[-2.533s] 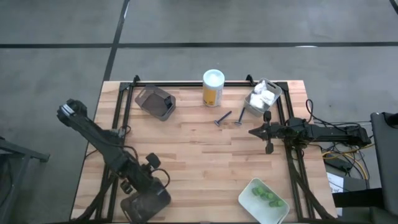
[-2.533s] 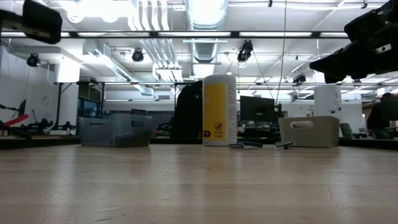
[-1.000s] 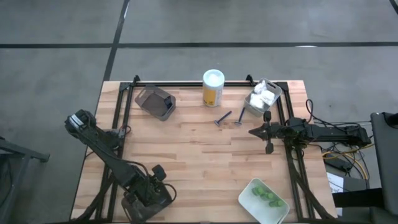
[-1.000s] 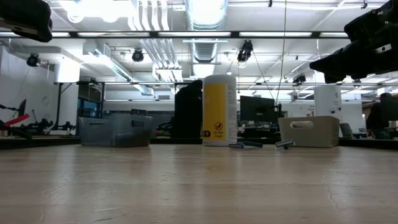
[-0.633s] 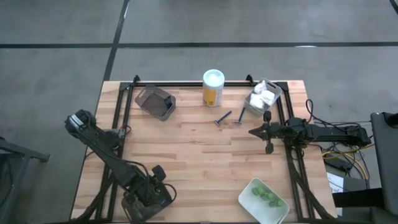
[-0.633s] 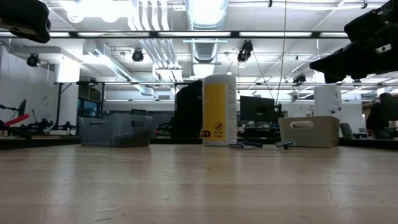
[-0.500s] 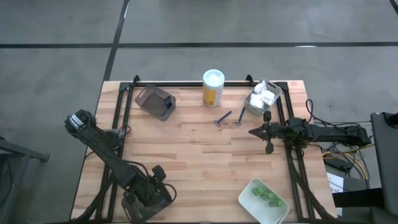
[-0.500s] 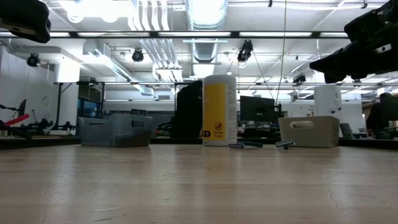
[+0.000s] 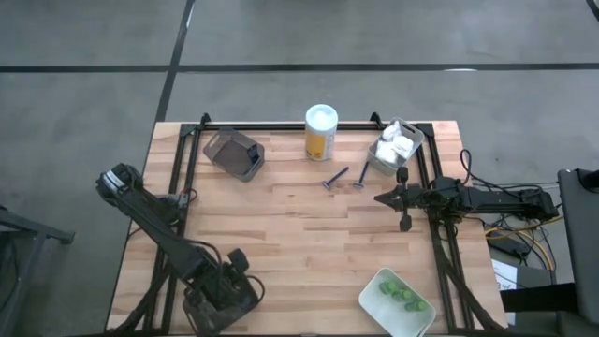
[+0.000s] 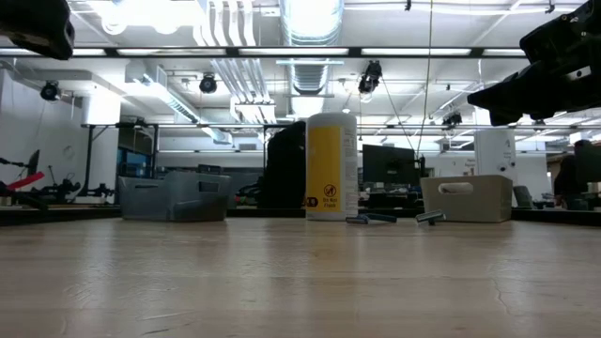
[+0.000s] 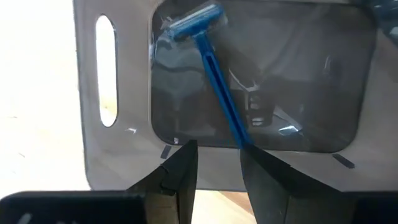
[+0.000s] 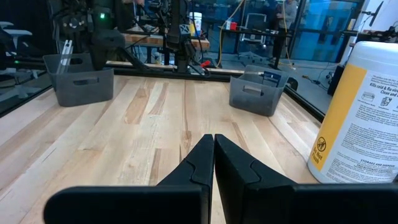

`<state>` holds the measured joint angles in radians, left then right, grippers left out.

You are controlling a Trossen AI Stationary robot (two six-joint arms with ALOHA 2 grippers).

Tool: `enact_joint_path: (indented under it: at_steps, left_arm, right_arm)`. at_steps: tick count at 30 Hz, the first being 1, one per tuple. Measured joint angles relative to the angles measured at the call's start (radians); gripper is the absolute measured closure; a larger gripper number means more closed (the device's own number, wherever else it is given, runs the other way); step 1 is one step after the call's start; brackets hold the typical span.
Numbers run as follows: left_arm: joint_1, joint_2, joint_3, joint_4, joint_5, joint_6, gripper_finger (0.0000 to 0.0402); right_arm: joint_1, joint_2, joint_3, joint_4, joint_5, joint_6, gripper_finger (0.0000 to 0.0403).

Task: Pick & Place Travel size toiletries
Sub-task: Put the blue razor into the bottom black bin

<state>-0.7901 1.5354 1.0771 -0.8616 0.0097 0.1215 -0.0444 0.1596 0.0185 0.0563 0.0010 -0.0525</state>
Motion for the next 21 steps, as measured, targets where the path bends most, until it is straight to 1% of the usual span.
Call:
enact_joint_path:
  at_steps: [8, 11, 15, 21]
  left_arm:
    - [0.002, -0.105, 0.027, -0.087, -0.001, -0.045, 0.0276]
    - [0.008, -0.151, 0.034, -0.087, -0.010, -0.049, 0.0275]
    - [0.029, -0.200, 0.034, -0.080, -0.075, -0.048, 0.0275]
    - [0.082, -0.245, 0.034, -0.061, -0.218, -0.044, 0.0275]
  right_arm:
    - [0.000, 0.000, 0.000, 0.000, 0.000, 0.000, 0.0394]
    - [0.000, 0.000, 0.000, 0.000, 0.000, 0.000, 0.0394]
    - [0.000, 0.000, 0.000, 0.000, 0.000, 0.000, 0.0394]
    - [0.000, 0.000, 0.000, 0.000, 0.000, 0.000, 0.0394]
